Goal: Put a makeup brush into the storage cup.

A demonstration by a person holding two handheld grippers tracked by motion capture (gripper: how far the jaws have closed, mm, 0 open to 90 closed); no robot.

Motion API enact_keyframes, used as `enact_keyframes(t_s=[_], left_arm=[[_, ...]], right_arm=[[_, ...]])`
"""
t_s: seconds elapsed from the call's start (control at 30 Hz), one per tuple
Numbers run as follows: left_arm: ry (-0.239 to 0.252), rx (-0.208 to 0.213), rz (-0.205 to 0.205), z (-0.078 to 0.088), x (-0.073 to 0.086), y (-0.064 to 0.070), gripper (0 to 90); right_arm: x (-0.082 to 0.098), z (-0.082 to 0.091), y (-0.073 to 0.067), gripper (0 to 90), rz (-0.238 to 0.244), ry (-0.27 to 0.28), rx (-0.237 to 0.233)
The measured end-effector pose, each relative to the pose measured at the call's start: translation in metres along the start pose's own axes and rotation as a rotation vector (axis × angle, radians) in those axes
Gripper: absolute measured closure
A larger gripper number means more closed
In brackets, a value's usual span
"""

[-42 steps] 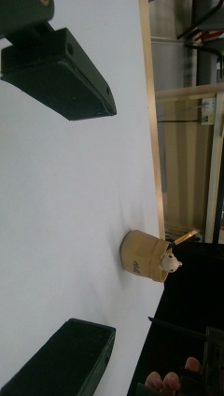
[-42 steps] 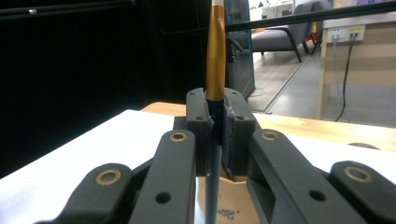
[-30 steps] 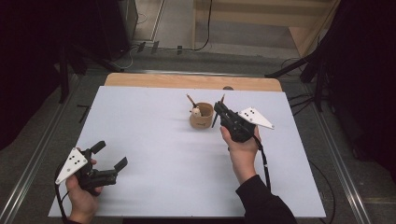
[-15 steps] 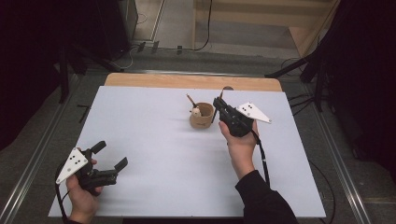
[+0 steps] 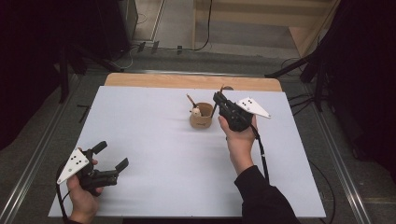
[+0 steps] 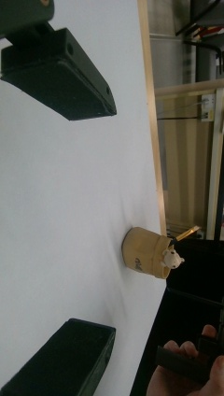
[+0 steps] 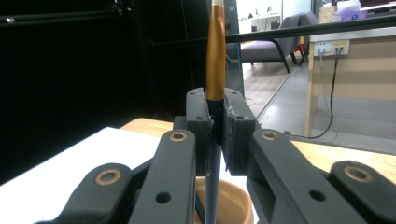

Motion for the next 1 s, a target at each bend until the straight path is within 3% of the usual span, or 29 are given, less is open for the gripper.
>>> enact_keyframes(t_s=[0.27, 0.5, 1.0], left_arm=[[0.002, 0.002, 0.002, 0.0, 0.0, 0.0, 0.0], [0.001, 0.001, 0.0, 0.001, 0.0, 0.0, 0.0], [-0.001, 0.001, 0.0, 0.001, 0.0, 0.0, 0.0]], right_arm=[[0.001, -0.01, -0.001, 84.1, 0.024, -0.008, 0.004], [0.005, -0.019, 0.001, 84.1, -0.003, -0.023, 0.0], [0.022, -0.03, 0.005, 84.1, 0.013, -0.069, 0.015]])
Point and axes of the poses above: each handheld gripper's, and its own axes: z roughly backward along the jaws, x roughly out of its underside, y roughly to its right, the point moved 10 cm from there along -z, roughly forward along the jaws, and after that the axes turned 9 degrees about x, right-handed, at the moved point
